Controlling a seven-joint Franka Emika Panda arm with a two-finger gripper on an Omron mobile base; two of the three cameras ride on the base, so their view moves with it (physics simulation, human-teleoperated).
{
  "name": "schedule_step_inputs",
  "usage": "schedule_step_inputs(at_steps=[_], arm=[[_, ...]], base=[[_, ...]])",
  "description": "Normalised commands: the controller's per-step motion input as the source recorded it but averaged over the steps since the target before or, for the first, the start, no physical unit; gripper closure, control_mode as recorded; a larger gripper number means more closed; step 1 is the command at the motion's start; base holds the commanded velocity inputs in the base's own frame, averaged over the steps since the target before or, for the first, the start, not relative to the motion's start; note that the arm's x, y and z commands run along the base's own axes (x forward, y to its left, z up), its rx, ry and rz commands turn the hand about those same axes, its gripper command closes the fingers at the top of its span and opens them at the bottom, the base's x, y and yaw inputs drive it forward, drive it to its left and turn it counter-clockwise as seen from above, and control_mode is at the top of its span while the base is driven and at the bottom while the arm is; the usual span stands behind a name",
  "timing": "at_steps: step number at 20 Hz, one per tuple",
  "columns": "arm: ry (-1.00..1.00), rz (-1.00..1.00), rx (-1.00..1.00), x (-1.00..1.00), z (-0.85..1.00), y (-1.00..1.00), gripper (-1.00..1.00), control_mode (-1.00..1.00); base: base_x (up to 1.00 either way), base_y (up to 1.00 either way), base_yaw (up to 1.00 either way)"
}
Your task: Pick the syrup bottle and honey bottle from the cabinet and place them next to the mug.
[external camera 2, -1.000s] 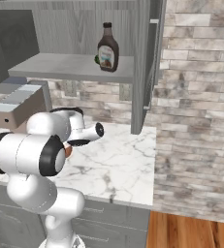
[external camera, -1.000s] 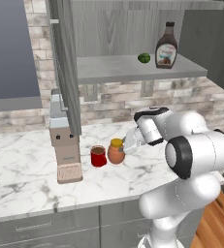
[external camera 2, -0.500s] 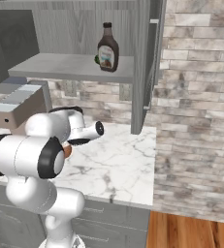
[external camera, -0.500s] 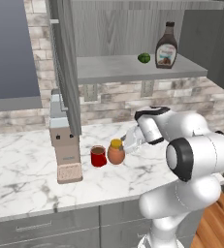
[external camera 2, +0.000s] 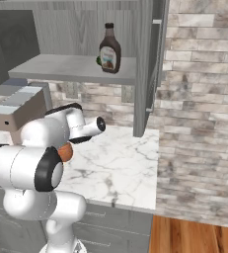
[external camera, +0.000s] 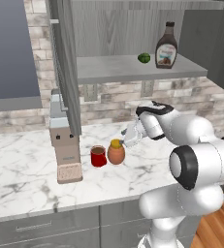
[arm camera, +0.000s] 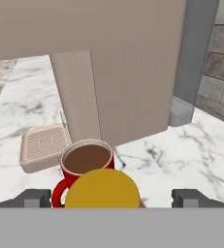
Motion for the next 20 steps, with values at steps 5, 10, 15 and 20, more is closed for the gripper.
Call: schedule_step_inputs(at_steps=[5, 10, 15, 20], arm=[[0.0, -0.03, 0.0, 0.0, 0.39, 0.0, -1.0, -1.0], [0.0, -0.13, 0.0, 0.0, 0.27, 0.0, -1.0, -1.0], [0.0, -0.27, -0.02, 0.0, 0.2, 0.0, -1.0, -1.0], [0.0, -0.35, 0.0, 0.0, 0.25, 0.0, -1.0, -1.0]], base=[[0.0, 0.0, 0.0], [0.0, 0.0, 0.0], [0.0, 0.0, 0.0], [0.0, 0.0, 0.0]])
